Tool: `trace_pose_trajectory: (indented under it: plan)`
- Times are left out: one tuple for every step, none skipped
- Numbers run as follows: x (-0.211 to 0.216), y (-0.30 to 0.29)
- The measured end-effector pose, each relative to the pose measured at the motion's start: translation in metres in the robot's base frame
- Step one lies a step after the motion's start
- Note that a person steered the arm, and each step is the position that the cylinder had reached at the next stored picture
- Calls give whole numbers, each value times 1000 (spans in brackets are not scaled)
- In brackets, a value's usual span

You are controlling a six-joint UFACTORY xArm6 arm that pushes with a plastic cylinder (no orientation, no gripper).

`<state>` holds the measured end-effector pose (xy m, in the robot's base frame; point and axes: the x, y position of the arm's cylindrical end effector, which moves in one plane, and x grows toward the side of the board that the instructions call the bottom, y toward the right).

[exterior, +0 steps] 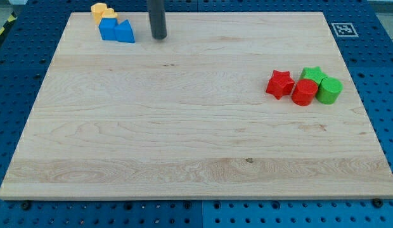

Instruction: Point your arm at the top left

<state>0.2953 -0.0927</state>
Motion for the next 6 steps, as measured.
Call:
trace_pose_trajectory:
  plan:
    - [28,-39]
    - [21,-126]
    - [-17,-199]
    - [-50,-207]
    - [-31,-197]
    - [-31,-180]
